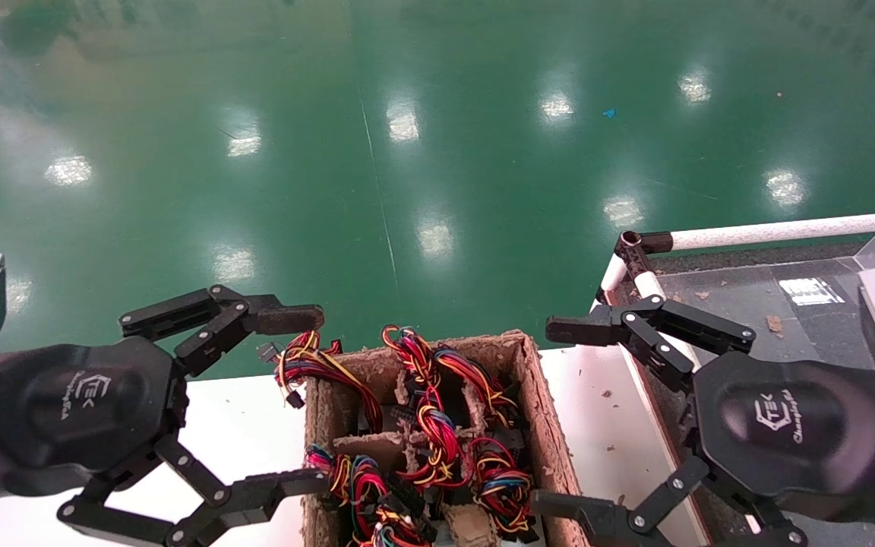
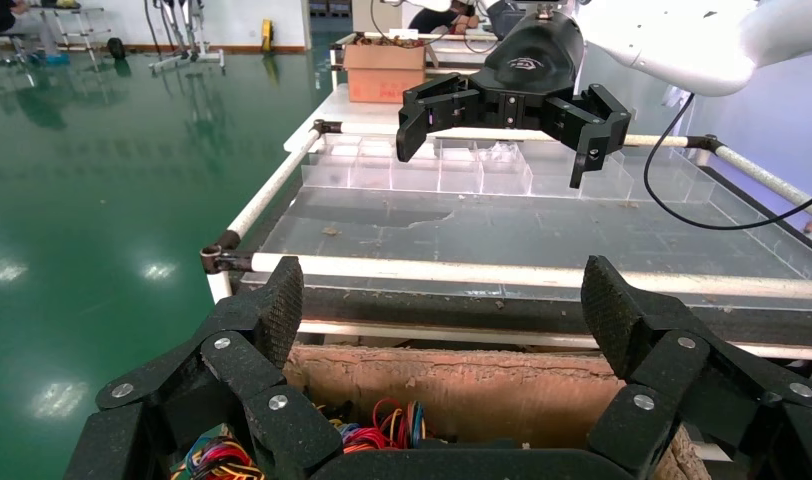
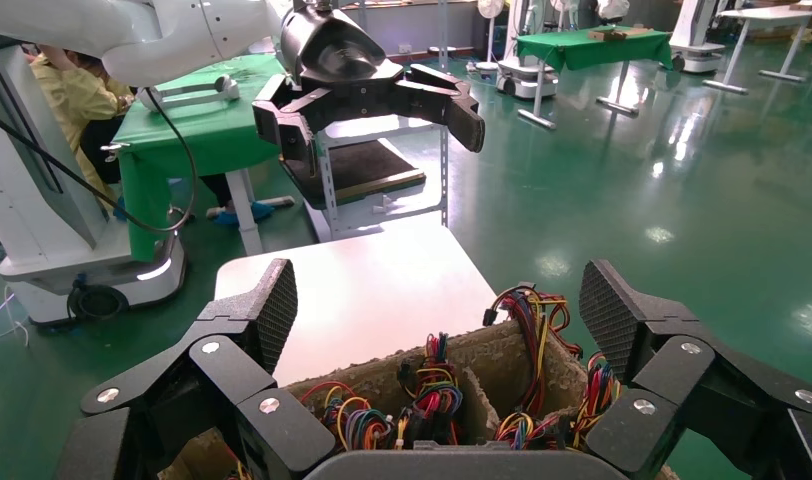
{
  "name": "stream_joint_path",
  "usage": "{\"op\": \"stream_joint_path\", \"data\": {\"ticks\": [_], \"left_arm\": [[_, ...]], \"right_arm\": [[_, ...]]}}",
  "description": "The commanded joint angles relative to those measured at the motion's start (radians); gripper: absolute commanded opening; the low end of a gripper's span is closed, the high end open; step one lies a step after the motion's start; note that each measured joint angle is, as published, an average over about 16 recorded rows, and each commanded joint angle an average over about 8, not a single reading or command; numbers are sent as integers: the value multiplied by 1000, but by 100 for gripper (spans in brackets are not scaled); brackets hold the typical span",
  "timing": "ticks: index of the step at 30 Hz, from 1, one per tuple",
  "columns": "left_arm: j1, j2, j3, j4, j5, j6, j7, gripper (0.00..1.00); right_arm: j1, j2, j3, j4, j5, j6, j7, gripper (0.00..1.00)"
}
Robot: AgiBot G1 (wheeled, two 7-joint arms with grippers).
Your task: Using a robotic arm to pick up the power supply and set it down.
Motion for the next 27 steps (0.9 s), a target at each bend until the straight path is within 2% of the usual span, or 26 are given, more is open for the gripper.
{"op": "stream_joint_path", "data": {"ticks": [1,4,9,10,27], "left_arm": [[0,0,0,0,0,0,0,100],[0,0,0,0,0,0,0,66],[0,0,0,0,0,0,0,3],[0,0,0,0,0,0,0,0],[0,0,0,0,0,0,0,0]], "right_arm": [[0,0,0,0,0,0,0,100],[0,0,0,0,0,0,0,100],[0,0,0,0,0,0,0,100],[0,0,0,0,0,0,0,100],[0,0,0,0,0,0,0,100]]}}
